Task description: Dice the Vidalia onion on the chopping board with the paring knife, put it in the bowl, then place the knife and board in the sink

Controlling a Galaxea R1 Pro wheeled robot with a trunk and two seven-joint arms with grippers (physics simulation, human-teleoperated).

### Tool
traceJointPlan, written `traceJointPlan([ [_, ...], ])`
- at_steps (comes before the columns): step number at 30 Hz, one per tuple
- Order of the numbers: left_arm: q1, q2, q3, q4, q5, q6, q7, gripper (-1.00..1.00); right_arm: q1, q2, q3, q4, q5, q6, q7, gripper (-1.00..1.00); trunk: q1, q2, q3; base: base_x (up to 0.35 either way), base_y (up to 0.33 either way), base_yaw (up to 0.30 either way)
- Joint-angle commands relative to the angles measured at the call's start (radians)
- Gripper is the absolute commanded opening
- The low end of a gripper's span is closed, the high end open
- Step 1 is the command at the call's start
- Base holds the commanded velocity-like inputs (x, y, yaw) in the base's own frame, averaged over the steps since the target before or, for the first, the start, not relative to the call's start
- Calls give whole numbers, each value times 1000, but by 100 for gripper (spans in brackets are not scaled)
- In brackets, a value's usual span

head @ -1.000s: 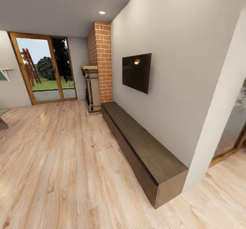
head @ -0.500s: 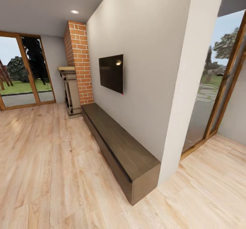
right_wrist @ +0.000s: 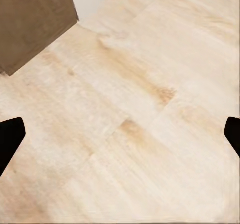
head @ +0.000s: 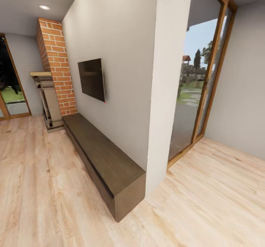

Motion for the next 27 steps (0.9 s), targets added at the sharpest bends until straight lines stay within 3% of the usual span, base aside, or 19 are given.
traceJointPlan([
  [1, 0, 0, 1, 0, 4, -2, 0, 100, 0, 1, -1, 0, -3, -2, 1, 100, 0, 0, -1, 0, -307, -300],
  [27, 0, 0, 0, 1, 4, -2, 0, 100, 0, -1, -1, 0, -3, -2, 1, 100, 0, 0, -1, 0, -270, -300],
])
